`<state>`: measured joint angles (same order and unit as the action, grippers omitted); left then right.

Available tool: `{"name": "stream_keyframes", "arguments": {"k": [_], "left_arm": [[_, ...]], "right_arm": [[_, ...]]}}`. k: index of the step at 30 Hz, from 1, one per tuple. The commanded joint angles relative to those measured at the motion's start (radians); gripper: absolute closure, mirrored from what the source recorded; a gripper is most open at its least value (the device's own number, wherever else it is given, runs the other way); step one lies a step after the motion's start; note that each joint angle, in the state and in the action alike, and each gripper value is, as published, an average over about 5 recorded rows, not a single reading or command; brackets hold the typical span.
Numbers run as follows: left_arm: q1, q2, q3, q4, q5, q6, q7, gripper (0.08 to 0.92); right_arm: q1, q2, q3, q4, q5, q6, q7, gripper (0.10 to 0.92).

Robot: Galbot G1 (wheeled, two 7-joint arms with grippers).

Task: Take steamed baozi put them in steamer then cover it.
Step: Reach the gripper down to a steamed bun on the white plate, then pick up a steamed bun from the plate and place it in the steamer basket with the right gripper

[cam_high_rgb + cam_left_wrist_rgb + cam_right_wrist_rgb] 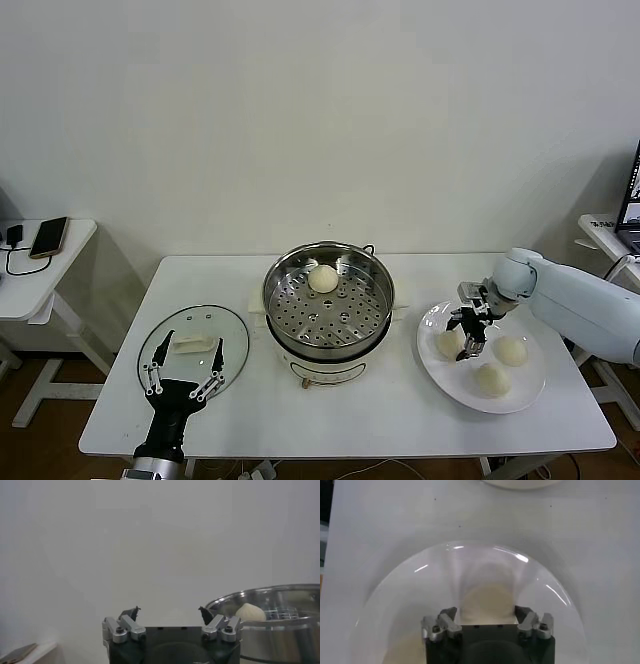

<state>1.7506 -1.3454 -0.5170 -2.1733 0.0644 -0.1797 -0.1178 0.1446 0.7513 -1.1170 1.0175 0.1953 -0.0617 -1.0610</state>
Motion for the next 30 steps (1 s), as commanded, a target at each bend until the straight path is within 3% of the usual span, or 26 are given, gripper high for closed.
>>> {"name": "stream_keyframes", "arguments": {"k": [1, 8, 13, 21, 30], "left_arm": [[0.000, 0.001, 0.002, -0.004, 0.000, 0.001, 0.000, 0.177], [-0.003, 0.003, 0.008, -0.021, 0.000, 0.010, 0.000, 0.177], [-0.004, 0.009, 0.010, -0.031, -0.001, 0.012, -0.001, 0.177], [-0.004, 0.018, 0.015, -0.034, -0.001, 0.008, -0.005, 0.177], [-0.009, 0.020, 0.024, -0.038, -0.001, 0.003, -0.009, 0.177]], "right_arm": [[0.004, 0.002, 0.000, 0.001, -0.005, 0.000, 0.008, 0.377], [0.155, -0.008, -0.029, 0.048, 0.004, 0.005, -0.060, 0.386], [0.420, 0.035, -0.177, 0.105, 0.108, 0.003, -0.179, 0.389], [0.722, 0.232, -0.325, 0.207, 0.310, -0.048, -0.231, 0.389], [0.710, 0.463, -0.340, 0.236, 0.410, -0.128, -0.180, 0.389]]}}
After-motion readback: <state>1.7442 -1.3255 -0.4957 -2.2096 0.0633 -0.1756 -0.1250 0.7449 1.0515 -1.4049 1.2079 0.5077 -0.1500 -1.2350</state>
